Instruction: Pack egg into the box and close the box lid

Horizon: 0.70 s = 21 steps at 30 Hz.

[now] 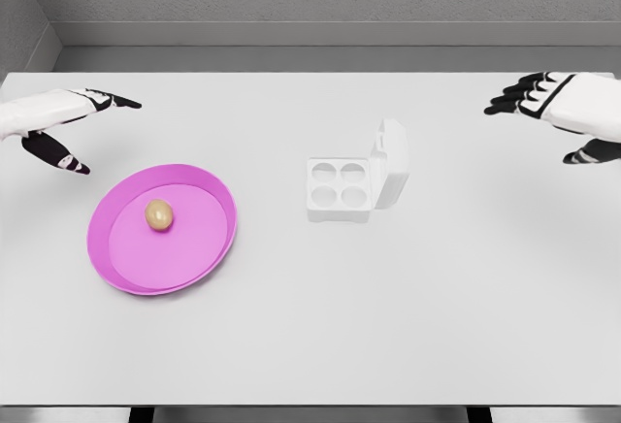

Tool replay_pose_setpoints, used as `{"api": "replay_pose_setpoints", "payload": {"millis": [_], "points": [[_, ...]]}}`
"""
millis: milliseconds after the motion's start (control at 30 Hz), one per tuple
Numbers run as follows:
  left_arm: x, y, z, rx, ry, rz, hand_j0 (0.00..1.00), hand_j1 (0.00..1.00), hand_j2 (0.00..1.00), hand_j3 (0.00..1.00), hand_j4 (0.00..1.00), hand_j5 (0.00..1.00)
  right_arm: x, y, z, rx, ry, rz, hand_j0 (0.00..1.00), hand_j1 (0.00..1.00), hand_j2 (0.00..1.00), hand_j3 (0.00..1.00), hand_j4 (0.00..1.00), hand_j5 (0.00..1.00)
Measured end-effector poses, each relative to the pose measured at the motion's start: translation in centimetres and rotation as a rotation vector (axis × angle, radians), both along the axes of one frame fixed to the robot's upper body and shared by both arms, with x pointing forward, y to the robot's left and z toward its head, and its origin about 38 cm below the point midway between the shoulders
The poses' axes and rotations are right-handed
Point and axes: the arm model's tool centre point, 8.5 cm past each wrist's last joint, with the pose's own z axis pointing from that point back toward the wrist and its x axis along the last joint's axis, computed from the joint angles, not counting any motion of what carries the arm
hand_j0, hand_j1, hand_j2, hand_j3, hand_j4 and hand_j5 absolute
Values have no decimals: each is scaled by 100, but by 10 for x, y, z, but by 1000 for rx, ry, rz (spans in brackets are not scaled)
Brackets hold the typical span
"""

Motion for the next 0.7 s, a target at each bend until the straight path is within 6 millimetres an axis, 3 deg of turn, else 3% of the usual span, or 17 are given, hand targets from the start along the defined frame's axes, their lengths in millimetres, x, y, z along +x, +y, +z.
{"api": "replay_pose_setpoints", "payload": {"millis": [100,300,500,700], "points": [[0,0,2,3,-4,-2,100,100,100,100,100,100,-3,7,-1,-2,-1,21,100,100,100,100,100,100],[-1,-20,18,87,-15,-97,100,100,100,100,100,100,-12,24,-41,-37,105,75,100,100,100,100,100,100],[-25,-39,3,199,46,-219,100,100,100,100,100,100,-12,25,-48,-50,122,79,100,100,100,100,100,100],[-33,-51,-12,230,78,-273,98,98,98,98,98,98,-13,25,-54,-43,137,75,100,100,100,100,100,100]]}}
